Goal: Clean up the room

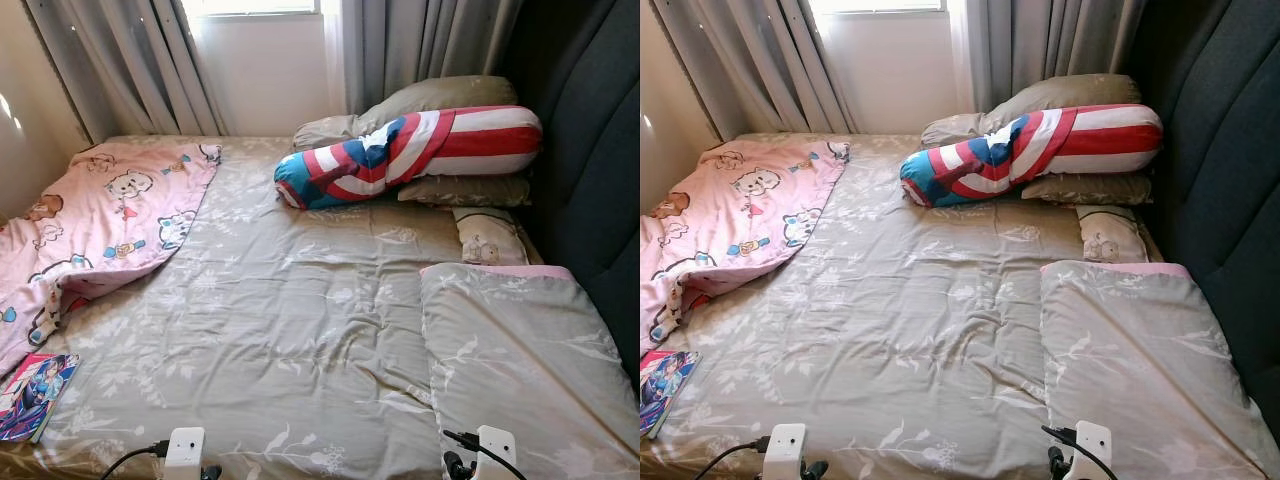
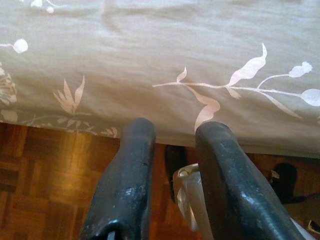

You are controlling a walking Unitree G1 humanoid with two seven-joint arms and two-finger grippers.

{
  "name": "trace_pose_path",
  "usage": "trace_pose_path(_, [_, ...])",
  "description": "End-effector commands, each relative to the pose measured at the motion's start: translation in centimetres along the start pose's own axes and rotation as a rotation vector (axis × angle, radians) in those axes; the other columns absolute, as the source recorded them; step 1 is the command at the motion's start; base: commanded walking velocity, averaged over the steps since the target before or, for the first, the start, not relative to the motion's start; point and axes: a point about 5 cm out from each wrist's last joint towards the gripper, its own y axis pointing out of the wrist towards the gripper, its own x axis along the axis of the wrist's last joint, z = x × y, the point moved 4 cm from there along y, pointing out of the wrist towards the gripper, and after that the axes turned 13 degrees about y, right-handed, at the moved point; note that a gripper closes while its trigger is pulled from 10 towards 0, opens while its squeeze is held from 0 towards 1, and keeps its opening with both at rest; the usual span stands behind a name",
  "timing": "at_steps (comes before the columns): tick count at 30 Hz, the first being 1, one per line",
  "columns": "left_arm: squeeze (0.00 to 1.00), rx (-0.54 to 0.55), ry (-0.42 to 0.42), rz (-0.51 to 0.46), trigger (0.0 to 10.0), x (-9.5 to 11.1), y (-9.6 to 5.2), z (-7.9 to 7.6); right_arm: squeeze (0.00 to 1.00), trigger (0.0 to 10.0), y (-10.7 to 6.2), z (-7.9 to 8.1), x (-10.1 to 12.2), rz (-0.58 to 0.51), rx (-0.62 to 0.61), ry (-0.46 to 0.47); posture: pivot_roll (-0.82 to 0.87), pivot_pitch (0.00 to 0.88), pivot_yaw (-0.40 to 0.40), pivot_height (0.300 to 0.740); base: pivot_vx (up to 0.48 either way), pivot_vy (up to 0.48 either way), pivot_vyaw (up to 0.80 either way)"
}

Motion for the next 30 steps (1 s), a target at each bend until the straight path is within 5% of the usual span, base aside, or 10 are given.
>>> trace_pose_path(1, [1.00,0.006,0.014,-0.016,10.0,0.5,0.1,0.2,0.00,10.0,-0.1,0.1,-0.5,0.018,-0.003,0.001,0.01,0.016,0.010,0.740,0.000,0.000,0.00])
trace_pose_path(9, [1.00,0.010,0.000,-0.046,10.0,1.4,0.3,0.0,0.00,10.0,0.0,0.2,-0.5,0.017,0.000,0.000,0.01,0.018,0.008,0.740,0.000,0.000,0.00])
trace_pose_path(10, [0.07,0.013,-0.001,-0.048,10.0,1.5,0.3,0.0,0.00,10.0,0.0,0.3,-0.5,0.017,0.001,0.000,0.01,0.018,0.008,0.740,0.000,0.000,0.00])
trace_pose_path(11, [0.00,0.014,0.002,-0.048,10.0,1.5,0.3,-0.1,0.00,10.0,0.0,0.3,-0.5,0.017,0.001,0.000,0.01,0.018,0.008,0.740,0.000,0.000,0.00])
trace_pose_path(15, [0.00,0.011,0.005,-0.050,10.0,1.5,0.3,-0.1,0.00,10.0,0.0,0.3,-0.5,0.018,0.000,-0.001,0.01,0.022,0.008,0.740,0.000,0.000,0.00])
trace_pose_path(17, [1.00,0.011,0.002,-0.057,10.0,1.6,0.3,-0.2,0.00,10.0,0.0,0.3,-0.6,0.019,0.002,-0.002,0.01,0.025,0.006,0.740,0.000,0.000,0.00])
trace_pose_path(18, [0.74,0.014,0.000,-0.059,10.0,1.6,0.3,-0.2,0.00,10.0,0.0,0.3,-0.6,0.019,0.002,-0.002,0.01,0.025,0.006,0.740,0.000,0.000,0.00])
trace_pose_path(19, [0.74,0.017,-0.001,-0.060,10.0,1.7,0.3,-0.1,0.00,10.0,0.0,0.3,-0.6,0.019,0.003,-0.002,0.01,0.025,0.006,0.740,0.000,0.000,0.00])
trace_pose_path(20, [0.00,0.019,0.000,-0.061,10.0,1.7,0.3,-0.1,0.00,10.0,0.0,0.4,-0.6,0.019,0.003,-0.003,0.01,0.025,0.006,0.740,0.000,0.000,0.00])
trace_pose_path(30, [0.00,0.018,-0.015,-0.064,10.0,1.7,0.3,-0.1,0.00,10.0,0.0,0.7,-0.6,0.022,0.016,-0.013,0.01,0.028,0.006,0.740,0.000,0.000,0.00])
